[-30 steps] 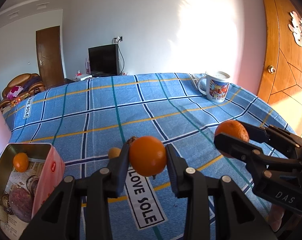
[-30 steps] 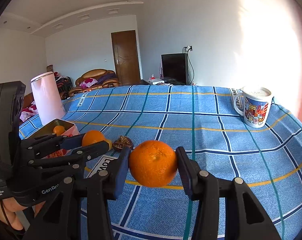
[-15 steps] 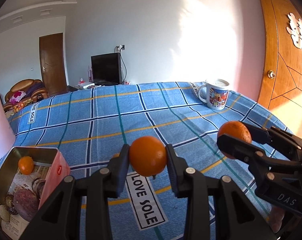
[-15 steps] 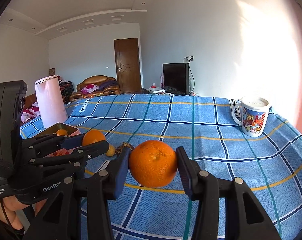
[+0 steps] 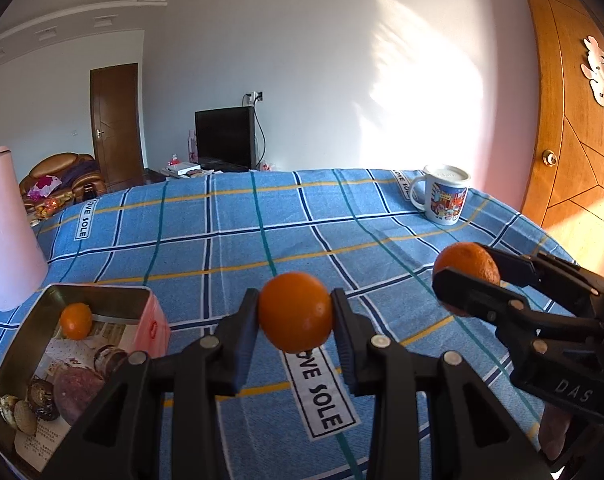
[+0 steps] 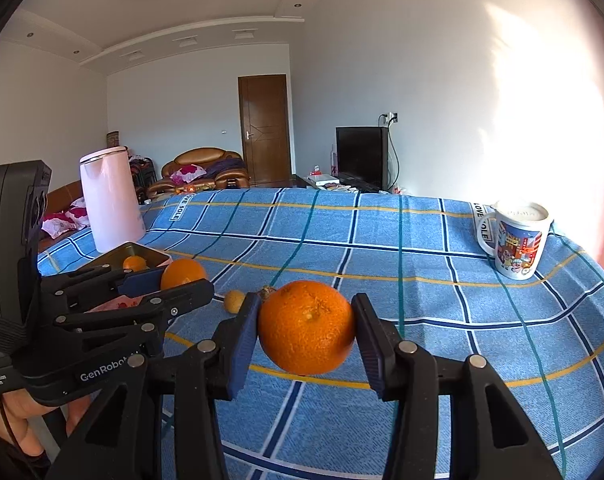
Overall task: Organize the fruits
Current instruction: 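Lift both oranges and carry them toward the pink tin, then open both grippers over the tin to drop the two oranges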
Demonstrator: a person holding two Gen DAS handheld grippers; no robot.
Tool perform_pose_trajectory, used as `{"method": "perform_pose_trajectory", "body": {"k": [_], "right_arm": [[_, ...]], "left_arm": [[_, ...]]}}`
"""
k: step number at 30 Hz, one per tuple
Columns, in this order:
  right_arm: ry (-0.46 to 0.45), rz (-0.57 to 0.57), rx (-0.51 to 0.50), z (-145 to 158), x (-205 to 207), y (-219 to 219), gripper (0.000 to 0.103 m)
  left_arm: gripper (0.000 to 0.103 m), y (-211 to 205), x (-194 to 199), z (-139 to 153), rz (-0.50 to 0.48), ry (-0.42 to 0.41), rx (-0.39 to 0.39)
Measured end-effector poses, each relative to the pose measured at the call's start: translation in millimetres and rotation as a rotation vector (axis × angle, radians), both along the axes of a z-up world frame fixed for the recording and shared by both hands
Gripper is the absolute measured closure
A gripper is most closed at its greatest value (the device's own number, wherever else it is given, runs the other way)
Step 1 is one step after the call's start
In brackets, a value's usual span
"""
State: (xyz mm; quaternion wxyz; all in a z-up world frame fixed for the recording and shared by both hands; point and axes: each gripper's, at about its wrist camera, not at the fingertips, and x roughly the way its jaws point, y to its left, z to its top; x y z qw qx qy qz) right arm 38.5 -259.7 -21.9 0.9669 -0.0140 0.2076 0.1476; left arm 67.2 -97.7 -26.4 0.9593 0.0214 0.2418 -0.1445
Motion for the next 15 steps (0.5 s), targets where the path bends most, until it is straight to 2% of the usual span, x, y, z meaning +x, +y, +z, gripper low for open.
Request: {"method": "perform_pose_trajectory", "body": {"k": [9,15], "right_arm": [[-0.008,0.167,-0.026,30.4,7.5,70.4,0.055],[0.020,0.265,-0.042,35.1,25.4,124.6,0.055]], "left_arm": [[0.066,88.6,-1.1,18.7,0.147,-0.002,-0.005],[0.066,138.2,16.5,8.8,0.219,0.068,0.013]]}}
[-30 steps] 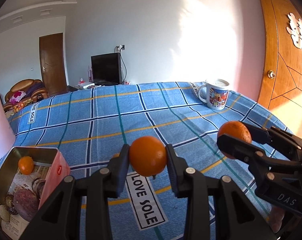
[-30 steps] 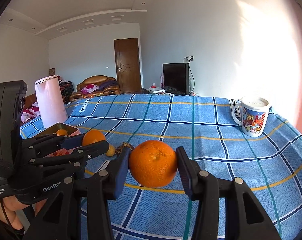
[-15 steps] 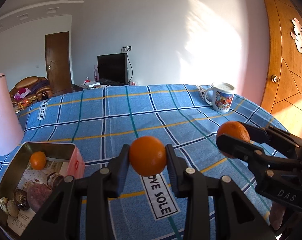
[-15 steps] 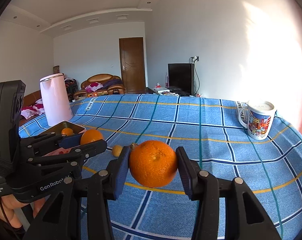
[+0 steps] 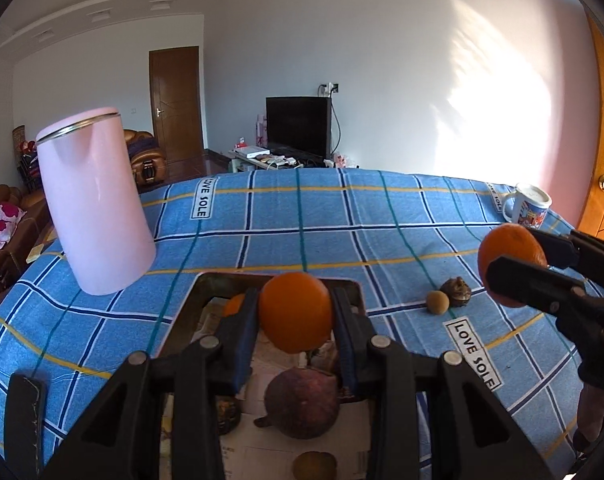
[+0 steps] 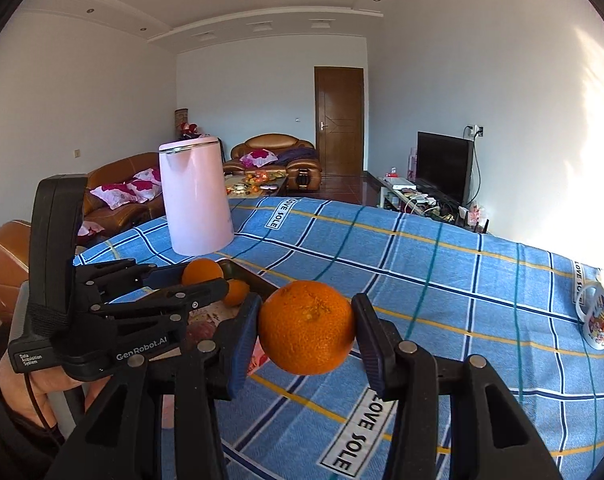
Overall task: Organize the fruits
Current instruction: 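Open both grippers over the tin to drop the two oranges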
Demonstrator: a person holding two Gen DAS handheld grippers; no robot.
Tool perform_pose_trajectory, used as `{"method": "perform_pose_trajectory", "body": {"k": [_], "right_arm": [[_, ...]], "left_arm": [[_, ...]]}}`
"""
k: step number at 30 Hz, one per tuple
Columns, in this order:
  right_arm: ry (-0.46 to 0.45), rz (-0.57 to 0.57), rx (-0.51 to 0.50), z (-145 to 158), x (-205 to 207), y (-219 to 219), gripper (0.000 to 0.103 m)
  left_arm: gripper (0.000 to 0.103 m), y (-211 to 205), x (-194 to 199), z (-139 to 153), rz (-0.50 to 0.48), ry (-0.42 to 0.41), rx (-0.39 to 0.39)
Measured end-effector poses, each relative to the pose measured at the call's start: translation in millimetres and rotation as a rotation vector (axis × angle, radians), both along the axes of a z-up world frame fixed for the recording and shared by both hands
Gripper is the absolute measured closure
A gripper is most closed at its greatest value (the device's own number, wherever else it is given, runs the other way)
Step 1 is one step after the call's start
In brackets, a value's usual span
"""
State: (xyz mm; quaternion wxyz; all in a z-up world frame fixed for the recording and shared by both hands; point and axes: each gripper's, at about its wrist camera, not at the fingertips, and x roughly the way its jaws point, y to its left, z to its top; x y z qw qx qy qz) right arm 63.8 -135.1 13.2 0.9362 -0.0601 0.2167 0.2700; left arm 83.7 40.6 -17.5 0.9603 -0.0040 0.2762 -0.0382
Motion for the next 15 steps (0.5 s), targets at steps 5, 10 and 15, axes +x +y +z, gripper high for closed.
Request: {"method": "perform_pose_trajectory", "body": {"k": [5,10,15], "right_arm": [[0.064,0.048,-0.021,-15.5,25.1,39.8,0.055],[0.113,0.073,-0.058,-33.4,46.1,72.7,0.055],[0.160,0.089,-0.085,-52.2,63.1,93.6,0.055]], "left_arm": [[0.066,28.8,13.5,-12.5,0.040,0.053,-0.022],[0.066,44.2,19.0,-21.8,0.064,0.085,-0.028],[0.066,49.7,18.6,-21.1,0.066,0.089,-0.027]]}}
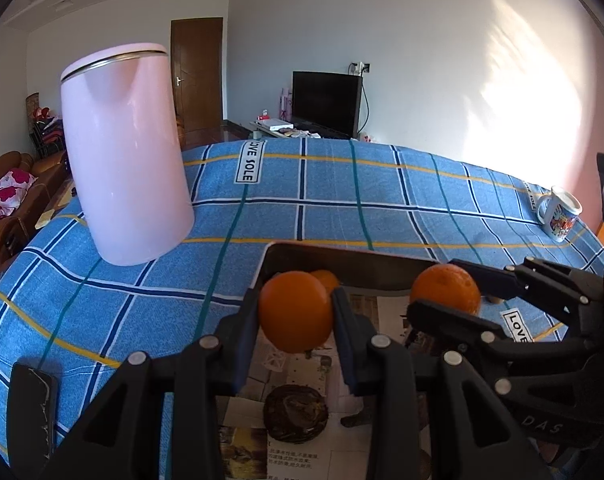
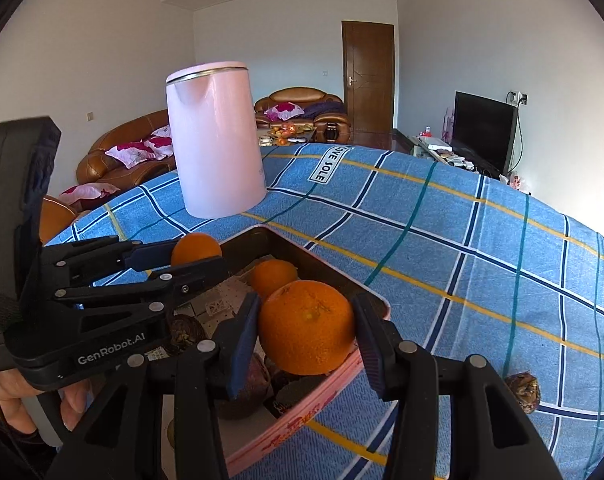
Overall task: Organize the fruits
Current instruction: 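Open both grippers over the tin to drop the two oranges, then grasp the dark brown mangosteen with the right gripper while the left grasps a small yellow fruit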
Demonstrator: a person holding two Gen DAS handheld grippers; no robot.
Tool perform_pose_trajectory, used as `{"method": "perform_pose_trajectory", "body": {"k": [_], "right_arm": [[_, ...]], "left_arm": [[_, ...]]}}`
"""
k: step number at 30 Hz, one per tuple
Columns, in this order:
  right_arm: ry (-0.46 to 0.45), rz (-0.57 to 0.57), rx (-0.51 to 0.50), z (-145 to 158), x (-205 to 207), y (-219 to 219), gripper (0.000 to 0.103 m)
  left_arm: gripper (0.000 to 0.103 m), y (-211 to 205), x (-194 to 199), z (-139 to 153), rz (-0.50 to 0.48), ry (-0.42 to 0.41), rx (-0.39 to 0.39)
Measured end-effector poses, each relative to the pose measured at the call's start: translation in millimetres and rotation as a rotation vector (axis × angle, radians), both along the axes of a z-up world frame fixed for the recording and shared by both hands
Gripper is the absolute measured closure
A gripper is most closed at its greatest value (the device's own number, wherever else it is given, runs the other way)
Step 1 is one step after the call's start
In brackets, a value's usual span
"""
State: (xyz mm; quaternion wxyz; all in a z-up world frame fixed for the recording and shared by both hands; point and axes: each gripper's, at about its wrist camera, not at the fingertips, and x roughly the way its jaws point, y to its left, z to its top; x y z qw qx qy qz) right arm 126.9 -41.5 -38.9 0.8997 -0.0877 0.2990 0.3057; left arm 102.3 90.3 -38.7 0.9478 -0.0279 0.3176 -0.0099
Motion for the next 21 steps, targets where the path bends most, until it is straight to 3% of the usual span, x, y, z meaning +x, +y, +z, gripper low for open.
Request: {"method": "perform_pose_trajectory", "body": {"k": [7,12,17,21], "right_arm": [[0.013,0.035,-0.004,-7.3,-0.4,10.4,0.053],[-0.023,0.016,0.021,6.5,-10.6,-16.2,0.050],[-0.055,-0.153,-0.032,10.2,-2.2,-81.6,0.047],[0.004,-0.316,-0.031,2.6,20.0,-140.2,0.047]], "left_arm": [[0.060,5.4,-3.4,1.9,0.029,-0.008,-0.015],[0.035,-8.1,-16.1,14.9,0.019,-0.066,-0.022],[0.033,-43.0,-20.8,22.2,-0.042,-0.090,-0.030],[0.028,-77.9,-17.8,20.8,-0.095,-0.080,-0.025]]}}
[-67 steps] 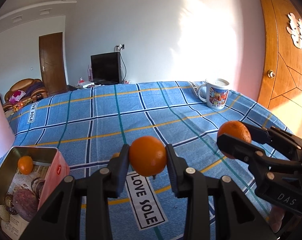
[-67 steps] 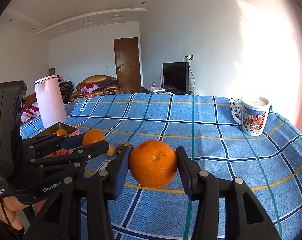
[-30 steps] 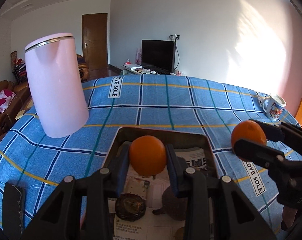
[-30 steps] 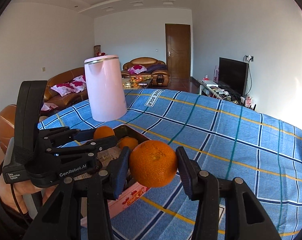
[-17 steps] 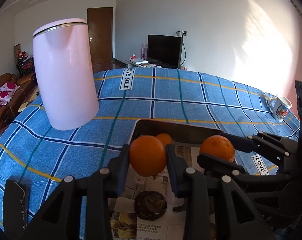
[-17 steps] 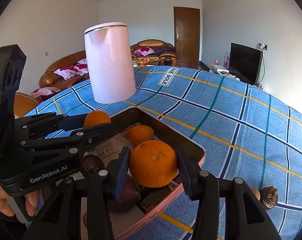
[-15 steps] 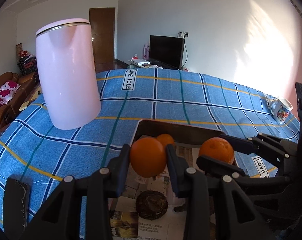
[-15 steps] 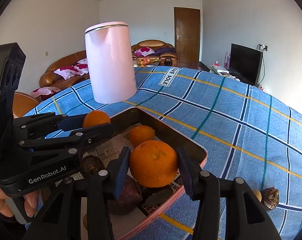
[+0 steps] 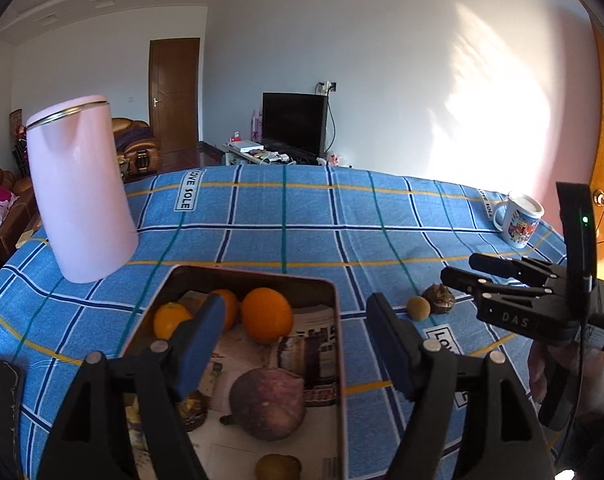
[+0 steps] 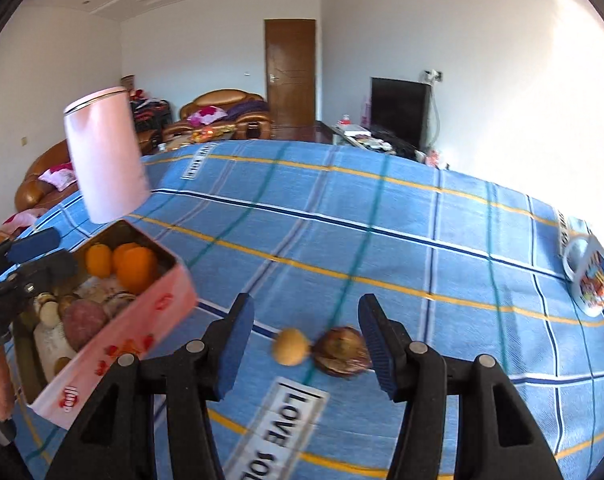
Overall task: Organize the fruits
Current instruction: 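Grasp the dark brown mangosteen with the right gripper while the left grasps a small yellow fruit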
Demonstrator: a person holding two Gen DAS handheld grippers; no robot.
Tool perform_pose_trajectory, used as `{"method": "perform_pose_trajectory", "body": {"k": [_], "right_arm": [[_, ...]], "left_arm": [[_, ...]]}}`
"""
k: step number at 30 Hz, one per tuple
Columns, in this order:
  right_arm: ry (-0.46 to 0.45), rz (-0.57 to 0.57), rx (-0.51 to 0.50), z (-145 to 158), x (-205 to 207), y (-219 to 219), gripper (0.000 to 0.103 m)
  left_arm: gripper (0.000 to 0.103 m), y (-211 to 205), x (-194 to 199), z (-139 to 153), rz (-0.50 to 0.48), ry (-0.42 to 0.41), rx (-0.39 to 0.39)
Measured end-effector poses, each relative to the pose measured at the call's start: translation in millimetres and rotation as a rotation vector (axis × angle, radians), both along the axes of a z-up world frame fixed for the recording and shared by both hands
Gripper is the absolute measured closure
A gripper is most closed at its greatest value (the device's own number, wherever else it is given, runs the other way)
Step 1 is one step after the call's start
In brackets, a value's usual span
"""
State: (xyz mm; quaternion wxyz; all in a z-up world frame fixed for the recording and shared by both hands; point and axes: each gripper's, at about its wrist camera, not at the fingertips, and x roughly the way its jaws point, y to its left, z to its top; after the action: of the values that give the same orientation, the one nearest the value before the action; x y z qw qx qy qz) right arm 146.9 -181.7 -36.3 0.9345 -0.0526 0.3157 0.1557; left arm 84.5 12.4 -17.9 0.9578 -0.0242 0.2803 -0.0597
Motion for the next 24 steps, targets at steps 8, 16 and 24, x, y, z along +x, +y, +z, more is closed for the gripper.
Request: {"method": "perform_pose_trajectory", "body": {"k": [8,16,24], "right_arm": [[0.113,-0.056,0.003,-22.1,27.6,-24.3,0.047],[0.192,-0.025,0.022,-33.4,34.0,-17.9,0.047],[0.237,0.021,-0.009,-41.3,27.9,-11.6,0.047]], "left_arm": [[0.028,-46.0,4.4,-0.7,-0.057,0.015,0.060],[0.026,-58.8,11.9,-3.5,-0.054,0.031,0.070],[0.023,-61.7,18.7,-7.2,-0.027,0.040,0.076]]}}
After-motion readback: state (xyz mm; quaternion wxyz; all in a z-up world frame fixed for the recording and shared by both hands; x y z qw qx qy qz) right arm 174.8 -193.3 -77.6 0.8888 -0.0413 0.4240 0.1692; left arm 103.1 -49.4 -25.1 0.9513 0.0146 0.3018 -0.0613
